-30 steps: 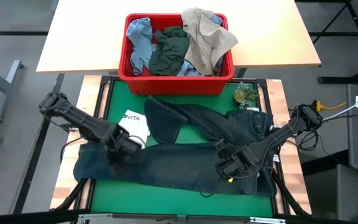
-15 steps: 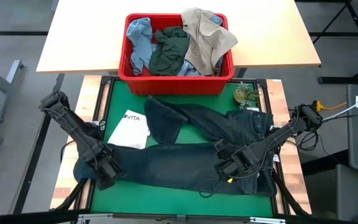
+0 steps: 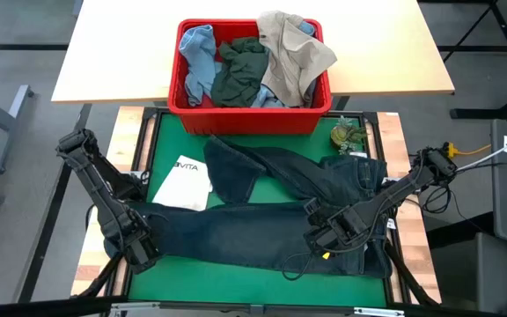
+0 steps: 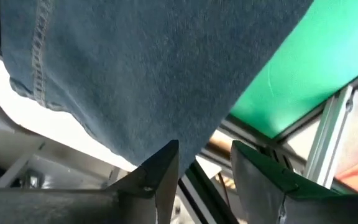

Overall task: Fold laundry
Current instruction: Fold the dark blue pants

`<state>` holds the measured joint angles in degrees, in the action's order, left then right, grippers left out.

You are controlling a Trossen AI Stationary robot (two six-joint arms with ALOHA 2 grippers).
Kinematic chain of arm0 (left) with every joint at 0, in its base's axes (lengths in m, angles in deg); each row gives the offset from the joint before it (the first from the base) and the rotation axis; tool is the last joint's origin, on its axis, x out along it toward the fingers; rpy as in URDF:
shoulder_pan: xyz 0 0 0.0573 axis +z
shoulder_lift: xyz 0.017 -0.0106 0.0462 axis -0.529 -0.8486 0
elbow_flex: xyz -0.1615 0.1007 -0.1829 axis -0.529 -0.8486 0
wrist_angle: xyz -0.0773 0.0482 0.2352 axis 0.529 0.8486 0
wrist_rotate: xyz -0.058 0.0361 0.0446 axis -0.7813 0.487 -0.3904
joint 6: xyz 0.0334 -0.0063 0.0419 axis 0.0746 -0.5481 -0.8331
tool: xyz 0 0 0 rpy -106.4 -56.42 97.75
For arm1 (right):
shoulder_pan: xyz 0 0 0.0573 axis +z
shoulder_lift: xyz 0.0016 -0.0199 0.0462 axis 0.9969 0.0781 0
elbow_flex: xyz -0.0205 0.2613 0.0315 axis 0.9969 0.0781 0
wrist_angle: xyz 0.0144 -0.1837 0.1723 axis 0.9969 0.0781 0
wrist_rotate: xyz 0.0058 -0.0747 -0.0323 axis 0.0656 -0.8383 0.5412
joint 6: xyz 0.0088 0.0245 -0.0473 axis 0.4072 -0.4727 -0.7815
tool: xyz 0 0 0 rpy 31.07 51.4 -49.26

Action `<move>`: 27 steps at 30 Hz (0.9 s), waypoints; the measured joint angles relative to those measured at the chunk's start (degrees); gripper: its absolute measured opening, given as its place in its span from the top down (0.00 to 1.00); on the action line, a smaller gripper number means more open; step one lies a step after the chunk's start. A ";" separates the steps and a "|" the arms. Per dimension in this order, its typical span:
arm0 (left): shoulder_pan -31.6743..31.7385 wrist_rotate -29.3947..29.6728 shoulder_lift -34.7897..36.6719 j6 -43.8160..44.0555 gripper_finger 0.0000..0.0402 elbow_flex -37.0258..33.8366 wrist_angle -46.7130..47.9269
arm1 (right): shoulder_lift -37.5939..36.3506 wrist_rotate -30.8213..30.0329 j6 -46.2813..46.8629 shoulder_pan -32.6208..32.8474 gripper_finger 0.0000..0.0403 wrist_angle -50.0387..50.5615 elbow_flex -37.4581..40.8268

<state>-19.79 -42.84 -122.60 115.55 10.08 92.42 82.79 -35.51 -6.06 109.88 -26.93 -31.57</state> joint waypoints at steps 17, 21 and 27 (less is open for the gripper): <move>-4.29 4.83 -1.85 0.39 0.44 0.00 -1.86 | 0.00 -0.01 0.00 0.00 0.60 0.04 0.00; -5.67 4.68 -4.41 -2.61 0.44 0.00 -2.99 | 0.00 -0.01 0.00 0.00 0.60 0.04 -0.02; -6.49 5.54 -8.32 -7.97 0.44 0.00 -2.36 | 0.00 -0.01 0.00 0.01 0.60 0.03 -0.02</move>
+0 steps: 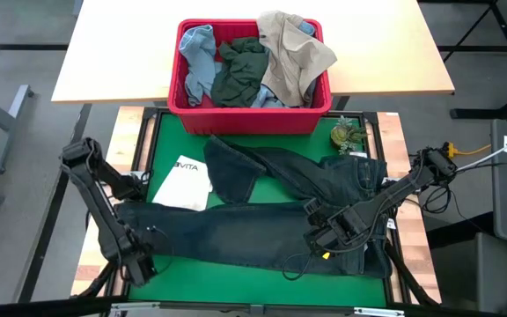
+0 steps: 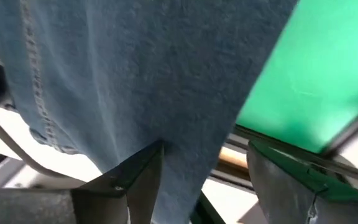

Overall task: Fold laundry
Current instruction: Fold the dark blue pants

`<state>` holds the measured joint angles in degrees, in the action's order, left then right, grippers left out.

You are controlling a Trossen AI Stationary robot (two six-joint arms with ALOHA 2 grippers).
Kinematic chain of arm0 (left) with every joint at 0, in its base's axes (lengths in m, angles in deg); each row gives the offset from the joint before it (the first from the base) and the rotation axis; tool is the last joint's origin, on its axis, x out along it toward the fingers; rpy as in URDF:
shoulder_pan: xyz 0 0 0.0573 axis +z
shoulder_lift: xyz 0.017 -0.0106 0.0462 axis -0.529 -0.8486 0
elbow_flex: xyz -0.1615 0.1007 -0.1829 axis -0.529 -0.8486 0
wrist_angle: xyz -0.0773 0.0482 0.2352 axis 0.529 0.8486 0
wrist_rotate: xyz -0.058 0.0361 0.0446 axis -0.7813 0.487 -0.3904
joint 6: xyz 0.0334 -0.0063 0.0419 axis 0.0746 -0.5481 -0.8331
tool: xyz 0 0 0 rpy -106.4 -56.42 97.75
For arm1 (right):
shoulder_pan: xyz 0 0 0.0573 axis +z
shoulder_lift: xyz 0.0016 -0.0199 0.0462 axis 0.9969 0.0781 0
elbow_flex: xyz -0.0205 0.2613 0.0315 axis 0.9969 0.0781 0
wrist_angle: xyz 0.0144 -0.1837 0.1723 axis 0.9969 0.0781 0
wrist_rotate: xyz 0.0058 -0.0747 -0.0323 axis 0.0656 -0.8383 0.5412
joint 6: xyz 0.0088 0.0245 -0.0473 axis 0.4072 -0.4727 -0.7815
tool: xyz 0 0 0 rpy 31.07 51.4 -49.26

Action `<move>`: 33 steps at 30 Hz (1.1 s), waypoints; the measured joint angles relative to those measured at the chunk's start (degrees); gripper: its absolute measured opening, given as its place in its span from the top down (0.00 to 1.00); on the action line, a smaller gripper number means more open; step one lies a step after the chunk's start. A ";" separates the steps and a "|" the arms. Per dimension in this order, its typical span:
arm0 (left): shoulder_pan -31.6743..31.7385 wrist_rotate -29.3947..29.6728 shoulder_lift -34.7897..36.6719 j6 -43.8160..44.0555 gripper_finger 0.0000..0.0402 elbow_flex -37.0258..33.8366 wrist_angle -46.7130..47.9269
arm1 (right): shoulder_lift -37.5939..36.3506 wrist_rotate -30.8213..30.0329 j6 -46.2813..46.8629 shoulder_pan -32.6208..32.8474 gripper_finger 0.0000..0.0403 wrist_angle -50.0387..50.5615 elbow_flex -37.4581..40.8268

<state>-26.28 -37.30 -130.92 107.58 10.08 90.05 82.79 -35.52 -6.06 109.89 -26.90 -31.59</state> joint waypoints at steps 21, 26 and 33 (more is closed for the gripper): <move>1.59 -6.93 -5.45 -0.26 0.97 0.00 5.38 | 0.01 -0.02 0.00 0.00 0.60 -0.01 0.00; 3.19 -5.64 -4.44 -2.44 0.99 0.00 6.27 | 0.02 -0.02 0.00 0.01 0.60 -0.03 0.00; 8.13 -5.22 -3.79 -10.71 0.99 0.00 8.44 | 0.02 -0.02 0.00 -0.01 0.60 -0.03 0.00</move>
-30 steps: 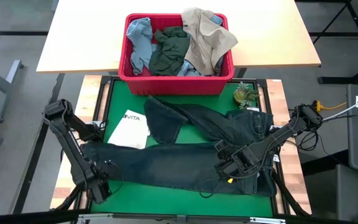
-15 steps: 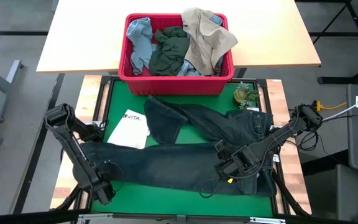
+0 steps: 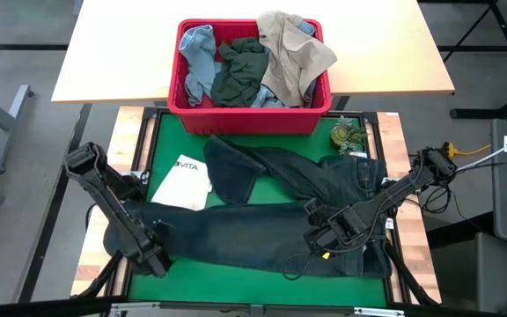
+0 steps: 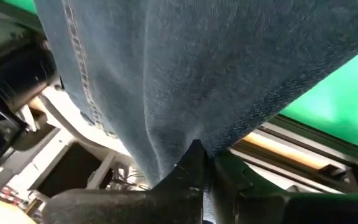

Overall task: Fold laundry
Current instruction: Fold the dark blue pants

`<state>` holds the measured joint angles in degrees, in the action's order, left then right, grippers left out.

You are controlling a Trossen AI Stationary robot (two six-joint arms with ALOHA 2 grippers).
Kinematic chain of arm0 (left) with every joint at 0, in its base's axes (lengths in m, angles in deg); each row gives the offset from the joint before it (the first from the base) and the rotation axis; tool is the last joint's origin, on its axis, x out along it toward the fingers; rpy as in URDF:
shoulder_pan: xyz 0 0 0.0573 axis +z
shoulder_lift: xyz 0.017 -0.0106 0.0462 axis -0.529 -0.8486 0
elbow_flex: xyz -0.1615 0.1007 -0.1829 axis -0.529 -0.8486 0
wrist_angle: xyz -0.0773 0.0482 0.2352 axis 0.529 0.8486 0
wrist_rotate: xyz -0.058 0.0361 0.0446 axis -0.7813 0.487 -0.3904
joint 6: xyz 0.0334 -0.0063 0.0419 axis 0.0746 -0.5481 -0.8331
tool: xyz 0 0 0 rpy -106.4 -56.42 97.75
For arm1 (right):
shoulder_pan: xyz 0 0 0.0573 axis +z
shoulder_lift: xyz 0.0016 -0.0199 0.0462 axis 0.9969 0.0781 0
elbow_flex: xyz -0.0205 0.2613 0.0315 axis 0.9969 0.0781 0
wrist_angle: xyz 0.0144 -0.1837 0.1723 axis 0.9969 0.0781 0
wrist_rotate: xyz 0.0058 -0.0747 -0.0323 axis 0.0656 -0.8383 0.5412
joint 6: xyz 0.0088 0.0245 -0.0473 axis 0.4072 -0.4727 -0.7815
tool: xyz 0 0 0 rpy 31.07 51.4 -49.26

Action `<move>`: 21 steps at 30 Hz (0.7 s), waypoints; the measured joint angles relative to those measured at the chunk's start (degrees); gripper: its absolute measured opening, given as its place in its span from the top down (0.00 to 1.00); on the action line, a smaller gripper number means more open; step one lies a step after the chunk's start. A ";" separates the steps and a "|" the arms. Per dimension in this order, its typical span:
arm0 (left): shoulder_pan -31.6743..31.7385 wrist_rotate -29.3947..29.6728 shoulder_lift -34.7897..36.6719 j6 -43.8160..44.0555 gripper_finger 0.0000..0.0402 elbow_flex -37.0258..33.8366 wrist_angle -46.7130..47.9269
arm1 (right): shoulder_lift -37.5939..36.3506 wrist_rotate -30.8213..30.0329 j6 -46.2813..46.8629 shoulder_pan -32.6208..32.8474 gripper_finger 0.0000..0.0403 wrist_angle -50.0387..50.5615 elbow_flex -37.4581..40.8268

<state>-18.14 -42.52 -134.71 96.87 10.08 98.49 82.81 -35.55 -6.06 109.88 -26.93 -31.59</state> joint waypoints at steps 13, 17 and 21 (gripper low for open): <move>10.25 17.75 0.00 -10.90 1.00 6.82 -0.06 | 0.00 0.00 0.00 0.00 0.60 -0.02 0.00; 12.35 25.02 0.02 -14.76 1.00 9.17 -6.92 | 0.00 0.00 0.00 0.02 0.60 -0.04 0.00; 14.16 30.34 -0.10 -21.55 1.00 9.22 -17.04 | 0.00 0.00 0.00 0.02 0.60 -0.10 0.00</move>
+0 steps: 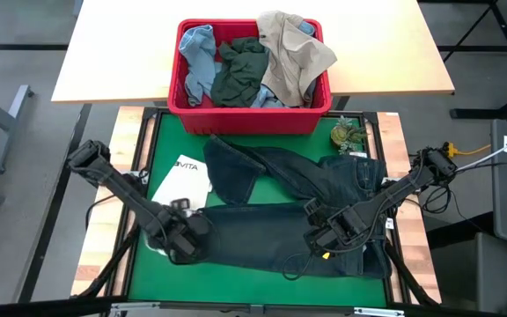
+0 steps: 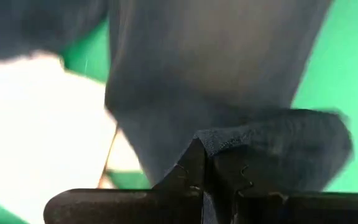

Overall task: Fold laundry
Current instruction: Fold the dark blue pants

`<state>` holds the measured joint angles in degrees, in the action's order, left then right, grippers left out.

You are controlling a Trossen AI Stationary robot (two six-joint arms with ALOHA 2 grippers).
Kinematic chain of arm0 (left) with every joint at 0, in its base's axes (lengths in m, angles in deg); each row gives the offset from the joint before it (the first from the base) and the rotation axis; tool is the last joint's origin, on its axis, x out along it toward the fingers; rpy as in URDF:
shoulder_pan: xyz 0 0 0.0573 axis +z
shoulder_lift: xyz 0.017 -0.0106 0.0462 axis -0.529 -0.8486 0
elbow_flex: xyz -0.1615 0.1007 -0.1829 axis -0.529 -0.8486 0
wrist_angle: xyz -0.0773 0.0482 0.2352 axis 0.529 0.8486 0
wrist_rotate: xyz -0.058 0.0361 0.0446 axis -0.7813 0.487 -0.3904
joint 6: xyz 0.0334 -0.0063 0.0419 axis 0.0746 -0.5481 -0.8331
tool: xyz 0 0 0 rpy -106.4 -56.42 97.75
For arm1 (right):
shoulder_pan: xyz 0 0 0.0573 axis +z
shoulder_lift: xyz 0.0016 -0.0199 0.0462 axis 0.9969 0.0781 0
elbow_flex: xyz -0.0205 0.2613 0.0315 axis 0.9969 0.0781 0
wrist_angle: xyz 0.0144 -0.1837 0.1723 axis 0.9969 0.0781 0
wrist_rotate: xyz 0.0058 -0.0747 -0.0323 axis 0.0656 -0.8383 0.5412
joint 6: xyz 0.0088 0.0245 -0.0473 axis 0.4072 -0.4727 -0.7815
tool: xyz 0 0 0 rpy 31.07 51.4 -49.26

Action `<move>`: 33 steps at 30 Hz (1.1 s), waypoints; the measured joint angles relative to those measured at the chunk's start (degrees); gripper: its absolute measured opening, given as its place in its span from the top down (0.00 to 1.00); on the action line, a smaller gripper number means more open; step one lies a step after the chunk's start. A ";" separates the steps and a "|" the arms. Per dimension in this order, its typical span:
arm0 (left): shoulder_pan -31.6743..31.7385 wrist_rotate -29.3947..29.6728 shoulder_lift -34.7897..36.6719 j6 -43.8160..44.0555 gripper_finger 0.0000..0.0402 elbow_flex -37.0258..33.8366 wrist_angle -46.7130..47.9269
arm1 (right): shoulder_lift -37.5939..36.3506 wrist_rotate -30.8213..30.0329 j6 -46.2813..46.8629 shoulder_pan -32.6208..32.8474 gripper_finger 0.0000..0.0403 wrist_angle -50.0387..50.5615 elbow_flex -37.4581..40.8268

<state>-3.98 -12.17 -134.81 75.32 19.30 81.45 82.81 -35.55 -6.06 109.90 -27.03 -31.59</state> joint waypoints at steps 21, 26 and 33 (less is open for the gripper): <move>13.00 4.94 -1.10 -39.79 0.99 -0.02 -36.35 | 0.00 -0.02 -0.02 -0.01 0.60 -3.36 0.00; 14.27 1.23 -4.57 -39.99 0.94 -0.02 -36.96 | 0.00 -0.02 -0.02 -0.02 0.60 -3.38 0.00; 15.01 0.86 -11.26 -40.03 0.82 -0.02 -43.73 | 0.00 0.00 -0.02 0.00 0.60 -3.75 0.00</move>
<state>11.03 -11.31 -146.07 35.29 19.28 37.72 82.81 -35.55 -6.08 109.90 -30.78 -31.59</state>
